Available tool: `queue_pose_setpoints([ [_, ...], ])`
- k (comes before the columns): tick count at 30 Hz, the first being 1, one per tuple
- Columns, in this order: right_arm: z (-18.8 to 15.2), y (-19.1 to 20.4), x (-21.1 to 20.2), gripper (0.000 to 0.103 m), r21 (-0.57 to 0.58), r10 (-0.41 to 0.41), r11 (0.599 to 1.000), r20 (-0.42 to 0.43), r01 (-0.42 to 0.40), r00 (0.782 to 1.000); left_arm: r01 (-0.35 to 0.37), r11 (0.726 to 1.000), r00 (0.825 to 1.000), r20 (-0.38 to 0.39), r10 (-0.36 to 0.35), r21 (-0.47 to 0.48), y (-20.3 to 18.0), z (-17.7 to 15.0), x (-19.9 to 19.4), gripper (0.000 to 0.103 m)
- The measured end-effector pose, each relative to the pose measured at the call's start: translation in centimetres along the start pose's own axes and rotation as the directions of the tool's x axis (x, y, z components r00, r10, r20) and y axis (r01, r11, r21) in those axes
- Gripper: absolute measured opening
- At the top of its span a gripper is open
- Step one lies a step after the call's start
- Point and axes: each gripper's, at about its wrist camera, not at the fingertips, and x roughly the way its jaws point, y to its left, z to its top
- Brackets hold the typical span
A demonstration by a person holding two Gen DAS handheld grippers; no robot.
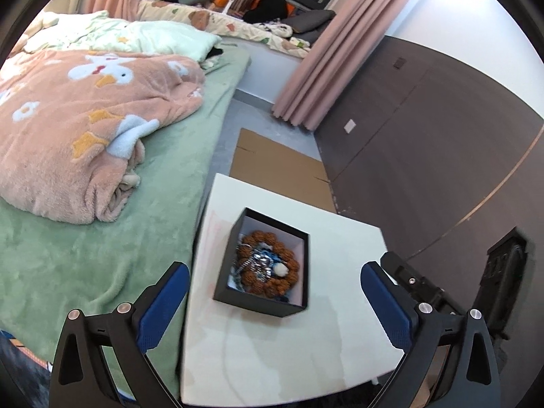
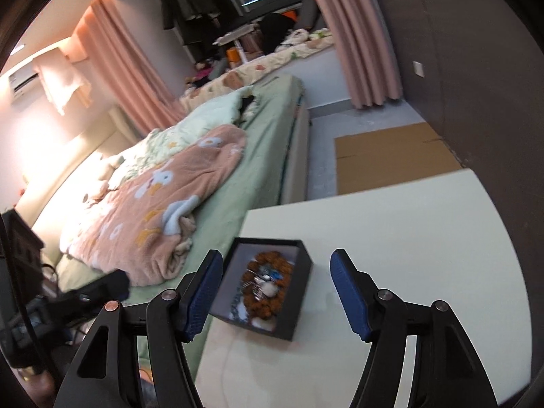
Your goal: Organize jewelry
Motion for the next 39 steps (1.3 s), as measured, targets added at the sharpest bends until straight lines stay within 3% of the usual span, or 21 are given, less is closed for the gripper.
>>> queue_pose_setpoints([
  [5, -1.1, -1.0, -4.6, 0.067, 0.065, -0.011, 0.998, 0.068, 0.006, 0.998, 0.021, 0.999, 1.000, 0.021, -0.022, 0.048, -1.5, -0.8, -2.7, 0.101],
  [9, -2.4, -1.2, -8.4, 0.081, 0.101, -0.029, 0.995, 0.114, 0.017, 0.993, 0.046, 0.997, 0.999, 0.021, -0.047, 0.070, -2.5, -1.6, -4.2, 0.102],
  [12, -3.3, -1.2, -11.3, 0.085, 0.113, -0.044, 0.993, 0.143, 0.028, 0.989, 0.071, 0.993, 0.997, 0.027, -0.074, 0.096, -3.5, -2.2, -5.6, 0.102],
  [21, -4.3, 1.0, -17.7, 0.095, 0.053, -0.080, 0.996, 0.173, 0.072, 0.982, 0.109, 0.980, 0.992, 0.049, -0.118, 0.166, -5.9, -3.8, -9.4, 0.103],
  [23, -4.5, 1.5, -18.5, 0.103, 0.037, -0.086, 0.996, 0.161, 0.082, 0.983, 0.112, 0.977, 0.991, 0.055, -0.123, 0.179, -6.4, -4.2, -10.4, 0.103],
  [39, -6.7, 4.6, -25.4, 0.103, -0.008, -0.107, 0.994, 0.185, 0.110, 0.977, 0.137, 0.942, 0.982, 0.085, -0.170, 0.306, -8.8, -7.3, -16.6, 0.103],
])
